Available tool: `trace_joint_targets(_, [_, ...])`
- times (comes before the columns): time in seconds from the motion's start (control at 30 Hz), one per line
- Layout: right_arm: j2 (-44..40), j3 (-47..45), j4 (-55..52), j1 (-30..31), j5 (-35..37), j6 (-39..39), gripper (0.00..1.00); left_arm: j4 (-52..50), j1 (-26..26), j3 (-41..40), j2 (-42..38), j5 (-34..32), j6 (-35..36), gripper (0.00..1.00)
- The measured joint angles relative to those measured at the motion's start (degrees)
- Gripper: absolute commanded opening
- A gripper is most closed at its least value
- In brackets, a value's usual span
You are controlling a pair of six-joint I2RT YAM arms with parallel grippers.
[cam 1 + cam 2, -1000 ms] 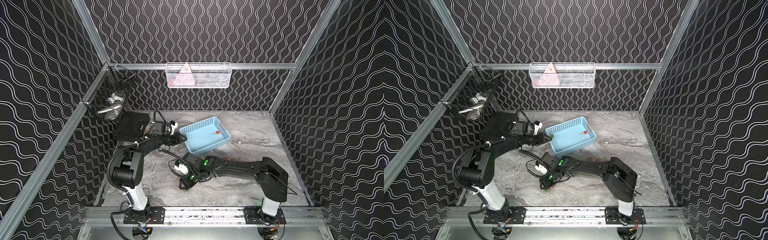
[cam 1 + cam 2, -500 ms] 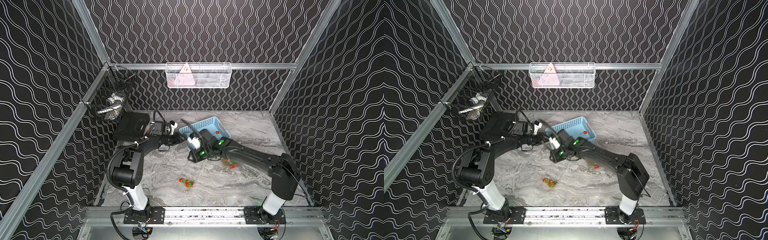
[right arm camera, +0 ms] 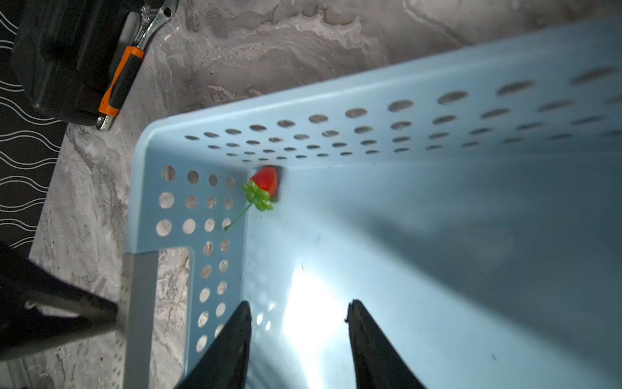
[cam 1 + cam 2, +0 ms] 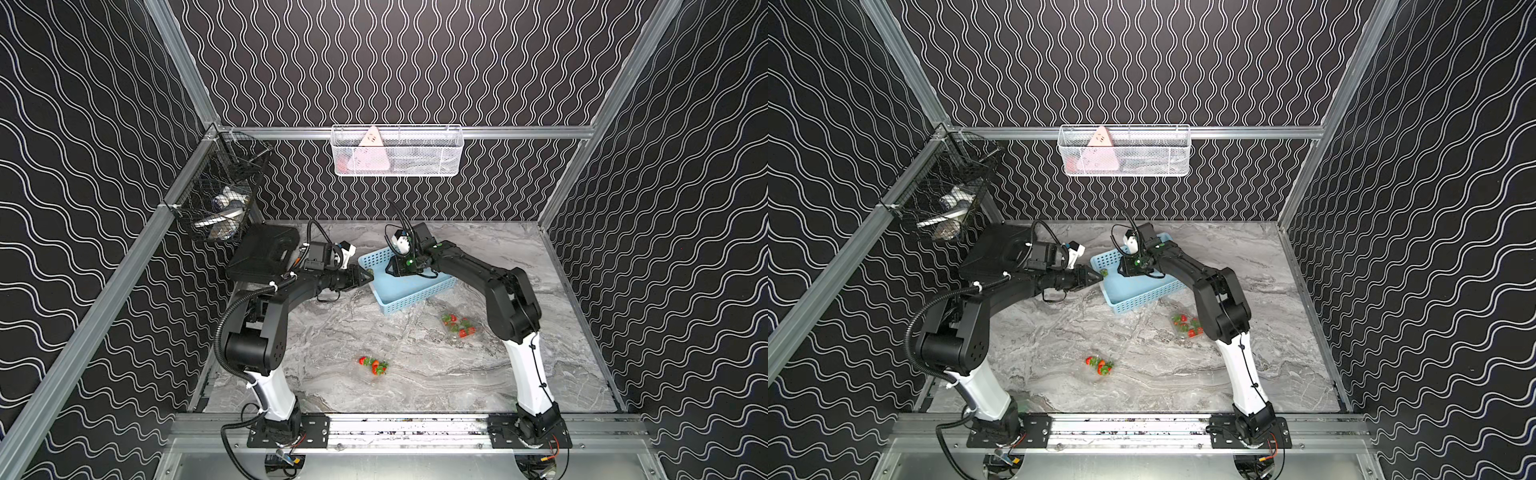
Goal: Pack strawberries into containers
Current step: Pick up the strawberry from the basket.
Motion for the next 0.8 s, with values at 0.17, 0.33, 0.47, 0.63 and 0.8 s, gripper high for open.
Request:
trace_joint_targets(0.17, [5.77,5.44,0.26,0.02,-2.8,-0.2,0.51,-0.7,0.0,0.61,1.46,0.17,0.55,0.37])
trace_joint_targets(0.33, [9.62,8.55,1.16,0.37,-5.09,-0.2,0.52,-0.74,0.0,0.98,2.75,0.37,0.87,0.35])
trace_joint_targets(0.47, [11.91,10.29,4.76,0.7,-7.91,0.15,0.53,-0.74,0.0,1.05,3.21,0.76,0.96,0.34])
trace_joint_targets(0.63, [13.99,12.72,6.8,1.25,-9.18,1.33,0.53,-0.72,-0.02,1.38,3.72,1.25,1.05,0.33])
trace_joint_targets(0.8, [16.17,16.37,5.99,2.45,-7.56,0.04,0.53,-0.83,-0.02,1.49,3.76,1.38,1.03,0.33])
